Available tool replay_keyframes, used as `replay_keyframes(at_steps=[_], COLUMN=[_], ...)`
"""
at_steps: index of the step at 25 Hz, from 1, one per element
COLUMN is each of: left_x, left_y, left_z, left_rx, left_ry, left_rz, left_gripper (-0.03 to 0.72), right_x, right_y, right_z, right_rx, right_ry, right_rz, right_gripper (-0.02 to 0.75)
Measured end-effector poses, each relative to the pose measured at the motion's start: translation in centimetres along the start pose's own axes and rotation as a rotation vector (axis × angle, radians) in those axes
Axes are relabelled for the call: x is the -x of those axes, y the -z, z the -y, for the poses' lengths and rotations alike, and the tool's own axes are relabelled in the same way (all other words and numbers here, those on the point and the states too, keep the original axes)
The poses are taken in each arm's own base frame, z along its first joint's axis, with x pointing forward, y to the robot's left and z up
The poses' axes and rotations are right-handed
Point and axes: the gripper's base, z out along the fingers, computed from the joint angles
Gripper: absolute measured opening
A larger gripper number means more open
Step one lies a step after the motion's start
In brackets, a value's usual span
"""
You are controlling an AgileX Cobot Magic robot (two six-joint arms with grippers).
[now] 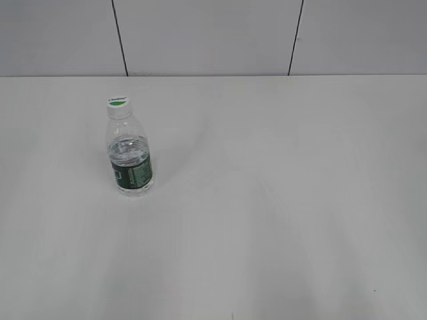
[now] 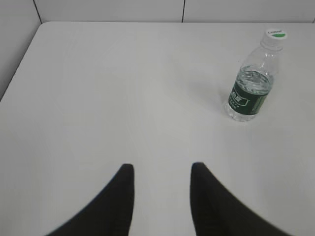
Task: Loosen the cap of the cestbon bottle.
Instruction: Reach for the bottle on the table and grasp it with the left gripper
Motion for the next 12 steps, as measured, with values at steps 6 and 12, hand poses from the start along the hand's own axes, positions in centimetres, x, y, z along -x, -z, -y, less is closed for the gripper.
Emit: replay_keyframes(at_steps=[6, 12], left_x=[0.00, 0.00], left_y=[0.00, 0.00], left_z=[0.00, 0.07], left_rx=[0.000, -0.007], left_ry=[0.000, 0.004], left_rz=[0.000, 0.000], left_gripper=[0.244, 0.244], right_x=[0.00, 0.00], right_y=[0.00, 0.00], right_z=[0.00, 0.00], right_rx=[0.000, 0.000], right_ry=[0.000, 0.000], right_rz=[0.000, 0.000], right_gripper=[0.517, 0.517])
